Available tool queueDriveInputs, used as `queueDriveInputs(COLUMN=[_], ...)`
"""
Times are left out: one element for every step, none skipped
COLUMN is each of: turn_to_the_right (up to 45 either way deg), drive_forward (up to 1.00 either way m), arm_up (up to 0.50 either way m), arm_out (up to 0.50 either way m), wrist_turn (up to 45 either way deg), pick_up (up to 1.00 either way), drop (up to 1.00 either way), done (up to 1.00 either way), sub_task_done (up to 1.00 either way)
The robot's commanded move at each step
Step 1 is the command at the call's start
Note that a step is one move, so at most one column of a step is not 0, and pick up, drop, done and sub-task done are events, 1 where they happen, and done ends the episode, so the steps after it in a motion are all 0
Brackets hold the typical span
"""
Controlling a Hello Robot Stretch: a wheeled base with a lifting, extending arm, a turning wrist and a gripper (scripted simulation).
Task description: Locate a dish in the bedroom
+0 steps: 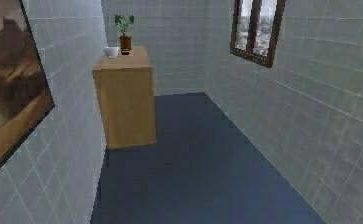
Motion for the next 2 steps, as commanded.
queueDriveInputs(turn_to_the_right=[0.0, -12.0], drive_forward=[0.15, 0.00], arm_up=[0.00, 0.00], arm_out=[0.00, 0.00], wrist_turn=[0.0, 0.0], pick_up=[0.00, 0.00], drop=[0.00, 0.00], done=[0.00, 0.00], sub_task_done=[0.00, 0.00])
